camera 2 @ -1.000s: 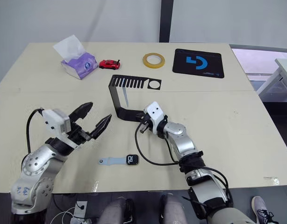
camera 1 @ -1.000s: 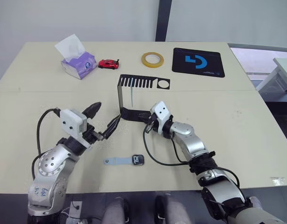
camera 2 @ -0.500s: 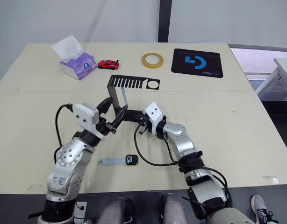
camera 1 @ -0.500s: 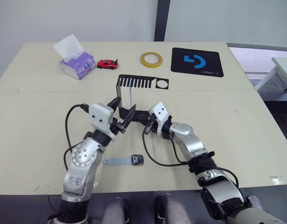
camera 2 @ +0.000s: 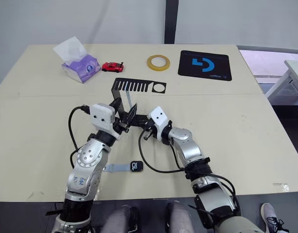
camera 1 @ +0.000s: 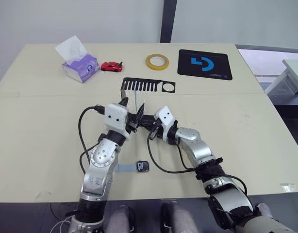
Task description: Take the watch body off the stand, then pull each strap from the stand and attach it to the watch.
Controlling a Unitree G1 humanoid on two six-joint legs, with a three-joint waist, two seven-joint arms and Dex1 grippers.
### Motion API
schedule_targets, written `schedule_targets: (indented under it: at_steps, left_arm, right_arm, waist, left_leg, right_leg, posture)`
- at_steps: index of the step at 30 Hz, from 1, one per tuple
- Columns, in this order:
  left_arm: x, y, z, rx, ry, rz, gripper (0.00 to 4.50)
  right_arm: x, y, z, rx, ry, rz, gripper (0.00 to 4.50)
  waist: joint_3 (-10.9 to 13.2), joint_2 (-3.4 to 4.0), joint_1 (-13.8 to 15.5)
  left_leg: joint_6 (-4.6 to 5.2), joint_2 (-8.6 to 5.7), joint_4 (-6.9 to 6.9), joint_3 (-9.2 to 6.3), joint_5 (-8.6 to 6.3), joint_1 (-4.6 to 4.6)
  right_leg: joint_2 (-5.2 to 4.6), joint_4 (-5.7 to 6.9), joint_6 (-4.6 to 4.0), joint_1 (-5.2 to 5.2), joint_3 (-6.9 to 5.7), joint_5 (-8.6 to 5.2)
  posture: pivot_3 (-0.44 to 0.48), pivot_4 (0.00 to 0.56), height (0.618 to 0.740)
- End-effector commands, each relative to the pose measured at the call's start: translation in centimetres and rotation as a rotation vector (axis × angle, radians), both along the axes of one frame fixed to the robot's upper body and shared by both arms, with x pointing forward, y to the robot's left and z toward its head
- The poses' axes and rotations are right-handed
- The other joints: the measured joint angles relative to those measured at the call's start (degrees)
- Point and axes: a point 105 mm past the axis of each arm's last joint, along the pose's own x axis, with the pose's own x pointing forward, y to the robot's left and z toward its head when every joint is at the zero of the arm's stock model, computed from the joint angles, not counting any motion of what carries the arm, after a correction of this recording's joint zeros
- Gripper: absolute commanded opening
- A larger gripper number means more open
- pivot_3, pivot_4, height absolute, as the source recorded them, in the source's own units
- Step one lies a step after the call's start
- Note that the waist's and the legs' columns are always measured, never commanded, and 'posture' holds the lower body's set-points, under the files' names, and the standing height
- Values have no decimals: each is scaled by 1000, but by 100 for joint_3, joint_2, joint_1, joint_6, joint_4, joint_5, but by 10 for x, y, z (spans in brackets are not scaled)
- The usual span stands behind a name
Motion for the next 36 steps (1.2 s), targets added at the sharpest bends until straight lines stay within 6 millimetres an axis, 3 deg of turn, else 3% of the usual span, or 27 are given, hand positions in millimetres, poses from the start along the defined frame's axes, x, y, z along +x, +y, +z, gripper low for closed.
schedule_targets:
  at_steps: [1, 12, 15, 19, 20, 36]
  left_arm:
    - [2, -3, 10, -3, -49, -1, 2973]
    - [15, -13, 12, -17, -44, -14, 2973]
    - [15, -11, 9, -15, -36, 1, 2232]
    - [16, -9, 8, -21, -29, 5, 238]
    - [16, -9, 8, -22, -29, 6, 30]
    - [2, -11, 22, -15, -120, -49, 30]
  right_arm:
    - [-4, 2, -7, -3, 25, 10, 0]
    - [-5, 1, -7, -8, 29, 13, 0]
    - [-6, 0, -8, -9, 30, 12, 0]
    - [-6, -1, -9, -11, 34, 9, 0]
    - [-6, -1, -9, -12, 34, 8, 0]
    - [-6, -2, -12, -19, 43, 6, 0]
  waist:
    - [0, 0, 0]
    - [0, 0, 0]
    - [0, 0, 1]
    - [0, 0, 1]
    - [0, 0, 1]
    - [0, 0, 1]
  left_leg:
    - [0, 0, 0, 0, 0, 0]
    - [0, 0, 0, 0, 0, 0]
    - [0, 0, 0, 0, 0, -1]
    - [0, 0, 0, 0, 0, -1]
    - [0, 0, 0, 0, 0, -1]
    - [0, 0, 0, 0, 0, -1]
  right_leg:
    - [0, 0, 0, 0, 0, 0]
    - [0, 1, 0, 0, -1, 0]
    - [0, 0, 0, 0, -2, 0]
    - [0, 0, 0, 0, -2, 0]
    - [0, 0, 0, 0, -2, 0]
    - [-1, 0, 0, 0, -2, 0]
  posture:
    - [0, 150, 740]
    - [0, 150, 740]
    - [0, 150, 740]
    - [0, 150, 740]
    - [0, 150, 740]
    - [0, 150, 740]
